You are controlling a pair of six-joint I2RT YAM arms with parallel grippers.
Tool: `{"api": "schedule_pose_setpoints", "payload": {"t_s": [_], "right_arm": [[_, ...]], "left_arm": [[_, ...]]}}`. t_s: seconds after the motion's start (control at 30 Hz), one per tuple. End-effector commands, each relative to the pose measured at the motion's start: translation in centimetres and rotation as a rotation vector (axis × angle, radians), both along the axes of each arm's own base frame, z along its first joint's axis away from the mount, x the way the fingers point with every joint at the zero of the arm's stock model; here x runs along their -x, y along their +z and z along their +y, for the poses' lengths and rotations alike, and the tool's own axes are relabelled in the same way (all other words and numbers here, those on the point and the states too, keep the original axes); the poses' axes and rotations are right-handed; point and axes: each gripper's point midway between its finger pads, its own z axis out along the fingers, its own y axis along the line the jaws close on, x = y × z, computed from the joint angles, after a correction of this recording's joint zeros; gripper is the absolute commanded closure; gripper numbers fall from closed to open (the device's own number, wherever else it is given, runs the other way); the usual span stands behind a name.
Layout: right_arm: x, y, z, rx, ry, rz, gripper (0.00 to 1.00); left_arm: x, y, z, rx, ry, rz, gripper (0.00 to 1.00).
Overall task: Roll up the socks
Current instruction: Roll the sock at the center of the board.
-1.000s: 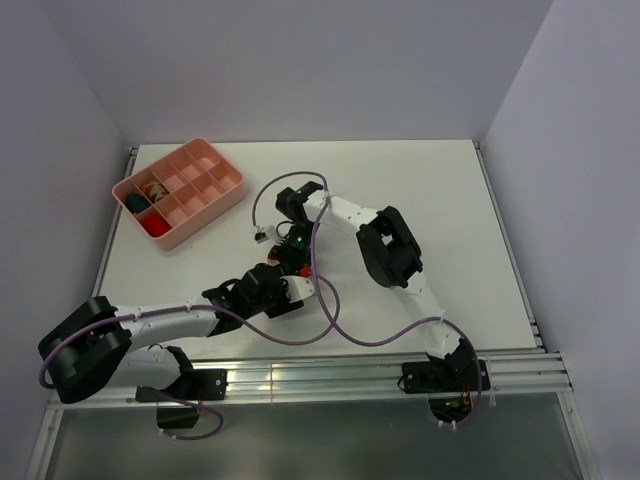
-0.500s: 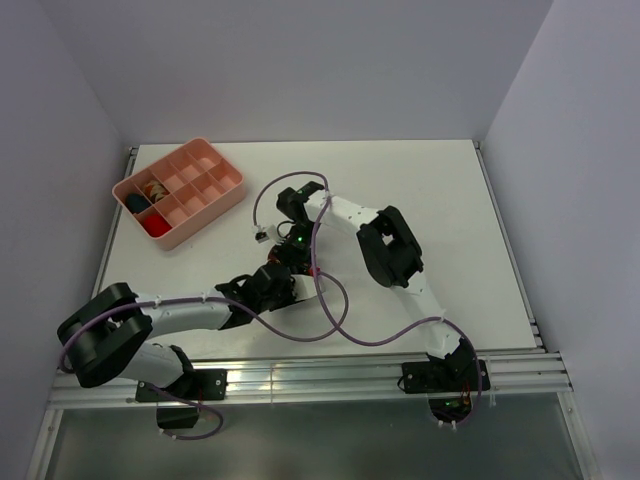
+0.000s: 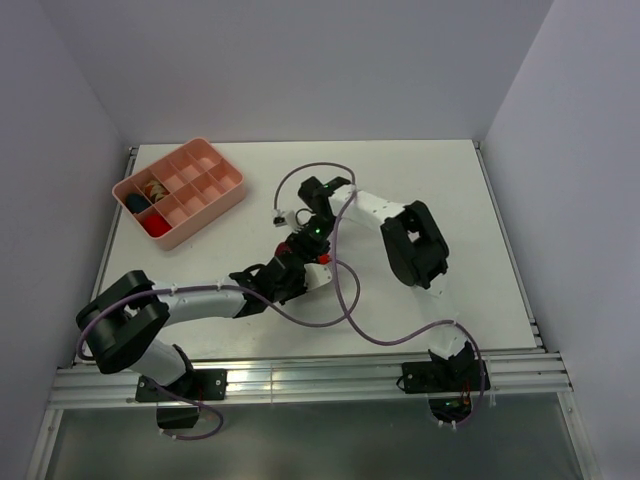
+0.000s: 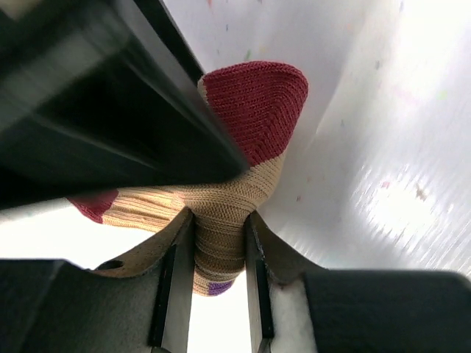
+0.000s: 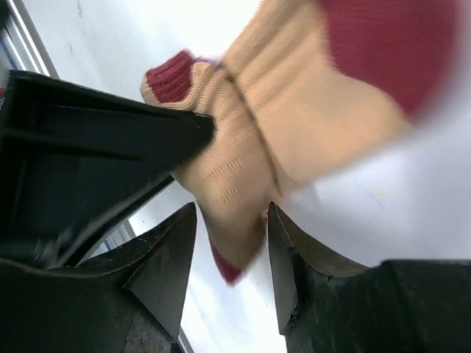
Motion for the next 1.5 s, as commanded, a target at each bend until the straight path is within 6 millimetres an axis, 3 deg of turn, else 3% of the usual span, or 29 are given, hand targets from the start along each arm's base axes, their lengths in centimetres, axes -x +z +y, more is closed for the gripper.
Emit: {"api": "schedule_pose_setpoints", "payload": {"t_s": [0.0, 0.07, 0.1, 0.13, 0.2, 0.23, 0.27, 0.3, 0.33, 0.37, 0.43, 0.5, 0.53, 0.6, 0.63, 0.67, 0.73, 0.77, 0.83, 0.97, 1.23, 1.47], "right_arm": [[-5.3, 5.5, -0.1, -0.136, -0.186, -0.187, 0.49], [-7.3, 6.9, -1.2, -0.133, -0.339, -0.239, 0.47], [-8.9, 7.3, -2.7, -0.128, -0.425, -0.256, 0.47], [-9.1, 6.9, -3.8, -0.101, -0.526, -0.221, 0.47], [-12.0, 9.1, -6.5, -0.136, -0.687, -0.296, 0.47], [-11.8, 8.3, -7.7, -0.120, -0.769, -0.265, 0.46], [-13.1, 10.6, -8.7, -0.169, -0.834, -0.354, 0.45], [-13.7, 11.0, -10.2, -0.173, -0.899, -0.375, 0.44], [-13.0, 10.2, -11.1, -0.158, -0.961, -0.354, 0.41], [-13.5, 12.4, -11.9, -0.210, -1.006, -0.433, 0.39], [-12.7, 11.9, -13.1, -0.210, -1.088, -0.429, 0.37], [-12.6, 13.9, -13.9, -0.268, -1.147, -0.490, 0.35], [-11.9, 13.0, -14.3, -0.262, -1.185, -0.466, 0.34], [-11.7, 14.4, -14.6, -0.316, -1.221, -0.507, 0.33], [-11.1, 13.3, -15.0, -0.307, -1.257, -0.485, 0.33], [-11.0, 14.3, -15.2, -0.347, -1.271, -0.513, 0.32], [-10.2, 13.2, -15.8, -0.336, -1.323, -0.499, 0.32], [-10.1, 13.9, -15.8, -0.375, -1.333, -0.517, 0.32], [-9.3, 12.7, -16.0, -0.376, -1.370, -0.484, 0.32], [-7.9, 12.2, -15.9, -0.414, -1.404, -0.471, 0.32], [-4.8, 9.7, -12.3, -0.461, -1.387, -0.372, 0.33], [-3.7, 9.0, -8.8, -0.471, -1.319, -0.305, 0.34]], "left_arm": [[2.6, -2.3, -0.4, 0.007, 0.010, 0.178, 0.99], [2.6, -2.0, -1.2, 0.037, 0.015, 0.208, 0.99], [2.8, -2.0, -1.4, 0.050, 0.037, 0.233, 0.99], [2.8, -2.0, -1.5, 0.061, 0.046, 0.249, 0.99], [2.9, -2.2, -1.9, 0.072, 0.076, 0.291, 0.99], [3.0, -2.2, -2.1, 0.084, 0.078, 0.316, 0.99], [2.9, -2.1, -2.5, 0.090, 0.078, 0.331, 0.99], [3.1, -2.2, -2.5, 0.085, 0.081, 0.346, 0.99], [3.1, -2.2, -2.4, 0.077, 0.091, 0.352, 0.99], [2.8, -1.8, -3.1, 0.086, 0.092, 0.365, 0.99], [2.6, -1.9, -2.9, 0.075, 0.120, 0.392, 0.99], [2.3, -1.0, -3.8, 0.119, 0.135, 0.434, 1.00], [1.5, -0.6, -4.0, 0.138, 0.162, 0.440, 0.99], [0.9, -0.5, -4.1, 0.177, 0.233, 0.479, 1.00], [0.7, -0.5, -4.3, 0.191, 0.247, 0.496, 0.99], [0.4, -0.6, -4.4, 0.199, 0.268, 0.502, 1.00], [0.1, -1.0, -4.3, 0.222, 0.331, 0.519, 1.00], [0.0, -1.1, -4.3, 0.242, 0.349, 0.525, 1.00], [0.2, -1.6, -4.0, 0.272, 0.410, 0.554, 0.99], [0.0, -1.8, -2.8, 0.327, 0.549, 0.549, 0.99], [0.6, -2.0, -0.7, 0.439, 0.722, 0.544, 0.99], [1.0, -2.6, 0.3, 0.581, 0.766, 0.633, 0.99]]}}
